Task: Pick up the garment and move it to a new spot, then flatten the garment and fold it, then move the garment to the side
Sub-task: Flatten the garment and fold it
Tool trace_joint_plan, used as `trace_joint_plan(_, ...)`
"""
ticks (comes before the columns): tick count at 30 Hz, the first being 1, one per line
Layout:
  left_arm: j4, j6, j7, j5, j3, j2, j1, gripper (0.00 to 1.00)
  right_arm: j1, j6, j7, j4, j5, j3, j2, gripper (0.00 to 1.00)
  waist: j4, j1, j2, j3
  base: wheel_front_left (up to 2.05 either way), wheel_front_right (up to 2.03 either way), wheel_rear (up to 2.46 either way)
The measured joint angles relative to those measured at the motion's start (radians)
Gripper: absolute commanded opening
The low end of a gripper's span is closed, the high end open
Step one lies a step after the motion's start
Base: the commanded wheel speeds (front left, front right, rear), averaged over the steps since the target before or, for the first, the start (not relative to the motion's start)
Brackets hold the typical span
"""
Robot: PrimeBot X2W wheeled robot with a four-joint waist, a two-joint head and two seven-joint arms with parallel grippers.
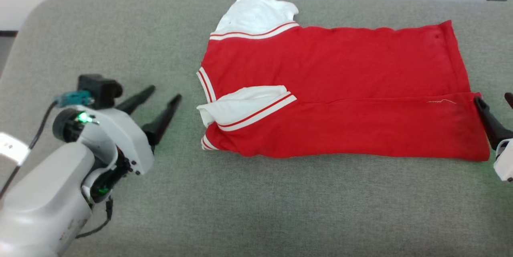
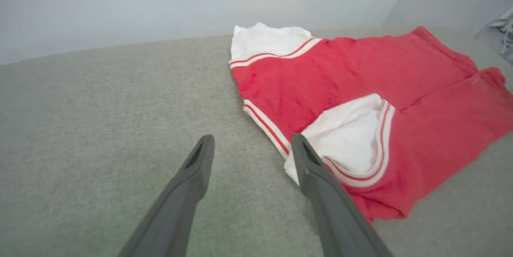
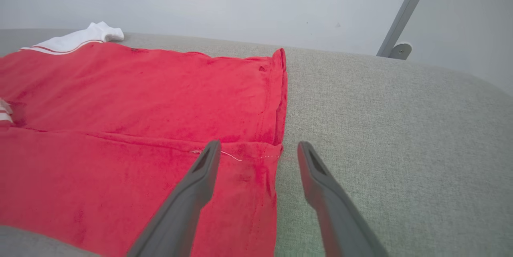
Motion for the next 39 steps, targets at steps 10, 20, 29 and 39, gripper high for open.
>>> trace_joint_plan(10, -0.185, 0.095, 0.411, -0.119, -0.079, 0.053, 0.007, 1.00, 0.023, 0.000, 0.000, -0.051, -0.012, -0.005, 0.031, 1.00, -0.041, 0.0000, 0.0000, -0.017, 0.00, 0.00, 0.00)
trace_joint_plan(20, -0.079, 0.094, 0.521, -0.260, -0.057, 0.022, 0.028, 1.00, 0.003, 0.000, 0.024, -0.103, -0.016, 0.001, 0.022, 1.00, -0.104, 0.0000, 0.0001, 0.022, 0.00, 0.00, 0.00)
trace_joint_plan(29, -0.014, 0.038, 0.523, -0.275, -0.053, 0.009, 0.007, 0.00, -0.001, 0.000, 0.123, -0.133, -0.042, 0.092, -0.033, 1.00, -0.129, 0.0000, 0.0000, 0.056, 0.00, 0.00, 0.00)
trace_joint_plan(39, -0.041, 0.026, 0.504, -0.252, -0.070, -0.031, -0.007, 0.00, -0.118, 0.000, 0.399, -0.116, 0.032, 0.301, -0.128, 1.00, -0.090, 0.0000, 0.0000, 0.058, 0.00, 0.00, 0.00)
